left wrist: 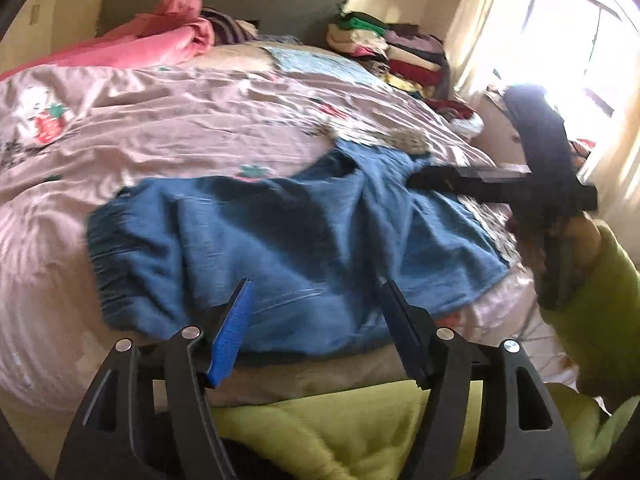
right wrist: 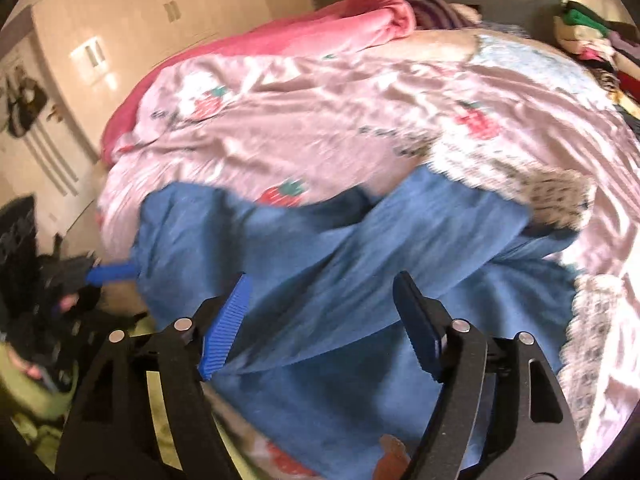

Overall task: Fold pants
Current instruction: 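Grasp the lace cuff with the right gripper while the left gripper holds the denim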

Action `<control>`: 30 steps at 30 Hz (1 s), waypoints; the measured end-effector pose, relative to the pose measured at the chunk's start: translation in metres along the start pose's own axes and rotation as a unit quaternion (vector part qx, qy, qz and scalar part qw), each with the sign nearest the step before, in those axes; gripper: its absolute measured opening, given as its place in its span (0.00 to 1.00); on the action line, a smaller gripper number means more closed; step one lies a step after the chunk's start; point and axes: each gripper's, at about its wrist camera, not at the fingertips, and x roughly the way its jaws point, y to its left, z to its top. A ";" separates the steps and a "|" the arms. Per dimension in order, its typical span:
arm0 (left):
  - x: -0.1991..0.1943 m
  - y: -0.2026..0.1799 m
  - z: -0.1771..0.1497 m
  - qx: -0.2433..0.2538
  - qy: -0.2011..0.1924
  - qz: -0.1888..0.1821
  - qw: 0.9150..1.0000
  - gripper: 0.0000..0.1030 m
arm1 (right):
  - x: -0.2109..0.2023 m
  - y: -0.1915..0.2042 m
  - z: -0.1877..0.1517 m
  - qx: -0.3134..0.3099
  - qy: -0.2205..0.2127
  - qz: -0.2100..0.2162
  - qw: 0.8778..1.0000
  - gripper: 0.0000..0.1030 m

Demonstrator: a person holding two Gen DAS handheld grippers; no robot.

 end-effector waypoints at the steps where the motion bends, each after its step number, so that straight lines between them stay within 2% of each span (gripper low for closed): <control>1: 0.007 -0.008 0.001 0.005 0.008 -0.012 1.000 0.62 | 0.002 -0.005 0.005 0.002 -0.001 -0.009 1.000 0.68; 7: 0.044 -0.039 0.006 0.018 0.040 -0.055 0.998 0.62 | 0.022 -0.029 0.039 0.015 -0.001 -0.040 0.999 0.69; 16: 0.090 -0.049 0.023 0.014 0.069 -0.072 0.995 0.60 | 0.077 -0.056 0.086 0.030 0.023 -0.082 0.996 0.69; 18: 0.103 -0.046 0.026 -0.001 0.077 -0.075 0.994 0.54 | 0.092 -0.061 0.091 0.032 0.033 -0.093 0.995 0.69; 20: 0.111 -0.046 0.027 -0.009 0.084 -0.073 0.994 0.24 | 0.104 -0.067 0.095 0.036 0.043 -0.110 0.992 0.69; 22: 0.114 -0.051 0.024 -0.004 0.085 -0.077 0.993 0.13 | 0.117 -0.070 0.099 0.036 0.052 -0.117 0.991 0.69; 28: 0.116 -0.061 0.017 0.009 0.091 -0.092 0.992 0.12 | 0.148 -0.080 0.107 0.038 0.072 -0.150 0.985 0.69; 29: 0.115 -0.062 0.016 0.013 0.090 -0.091 0.992 0.12 | 0.153 -0.081 0.107 0.034 0.074 -0.161 0.984 0.66; 30: 0.115 -0.062 0.016 0.014 0.090 -0.092 0.992 0.12 | 0.155 -0.082 0.108 0.031 0.074 -0.169 0.982 0.53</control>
